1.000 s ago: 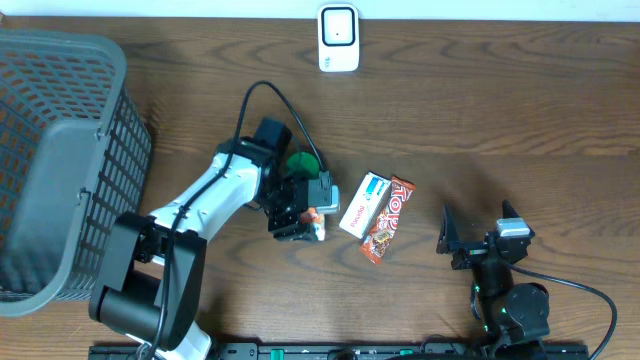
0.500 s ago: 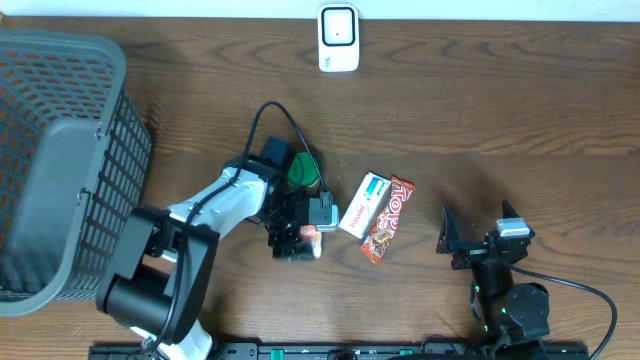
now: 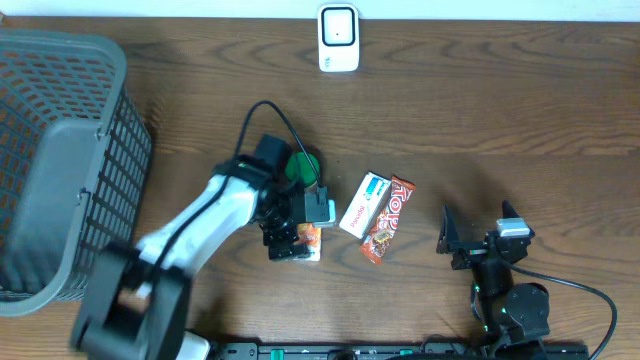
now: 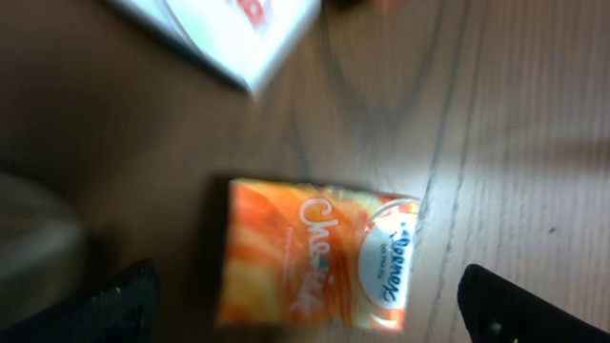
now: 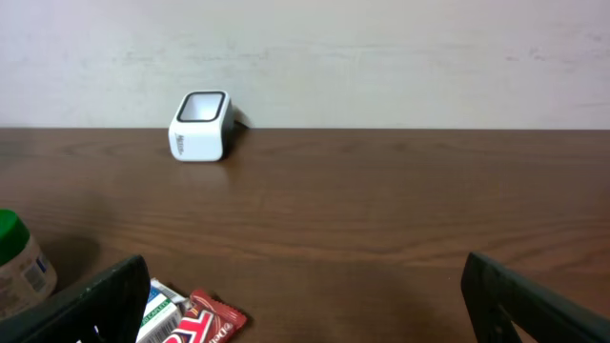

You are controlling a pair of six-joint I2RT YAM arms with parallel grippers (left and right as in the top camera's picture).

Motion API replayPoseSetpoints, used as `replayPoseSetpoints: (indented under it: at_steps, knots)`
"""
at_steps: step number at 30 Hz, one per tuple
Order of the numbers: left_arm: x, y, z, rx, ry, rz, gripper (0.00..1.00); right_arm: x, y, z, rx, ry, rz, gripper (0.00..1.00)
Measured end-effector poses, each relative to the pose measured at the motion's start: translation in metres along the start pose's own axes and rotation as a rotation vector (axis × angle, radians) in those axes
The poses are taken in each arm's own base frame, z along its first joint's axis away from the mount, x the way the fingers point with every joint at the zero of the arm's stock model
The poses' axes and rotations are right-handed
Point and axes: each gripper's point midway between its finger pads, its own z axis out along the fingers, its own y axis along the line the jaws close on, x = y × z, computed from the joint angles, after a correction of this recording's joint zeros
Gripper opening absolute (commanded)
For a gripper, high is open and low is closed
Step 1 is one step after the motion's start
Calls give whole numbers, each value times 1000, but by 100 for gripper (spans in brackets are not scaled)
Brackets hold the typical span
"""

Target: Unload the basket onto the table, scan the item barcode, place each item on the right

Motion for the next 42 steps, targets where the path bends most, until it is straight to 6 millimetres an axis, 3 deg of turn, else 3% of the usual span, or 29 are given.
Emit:
replayPoseSetpoints:
  at_steps: [6,8,11,12,16,21,27,31,34,37,42]
  knots:
    - [-60,2,-84,-308,-188,129,99,0,0,0,0,1,0,99]
    - [-80,14,-124,-485,-274,110,99,0,0,0,0,1,0,99]
    - [-100,34,-206,-834,-424,-16,99,0,0,0,0,1,0,99]
    - [-100,38,-242,-974,-491,-94,99,0,0,0,0,1,0,99]
    - [-87,31,-334,-1308,-685,-310,100,0,0,0,0,1,0,99]
    - [-66,7,-390,-1510,-809,-431,99,0,0,0,0,1,0,99]
    - [-71,-31,-464,-1698,-1089,-405,99,0,0,0,0,2,0,99]
    - [-76,-48,-495,-1796,-1195,-348,99,0,0,0,0,0,0,99]
    - [-77,-51,-502,-1871,-1131,-286,99,0,0,0,0,1,0,99]
    - [-77,-42,-494,-1914,-970,-223,99,0,0,0,0,1,0,99]
    - [-63,-11,-460,-1901,-633,-201,99,0,0,0,0,1,0,99]
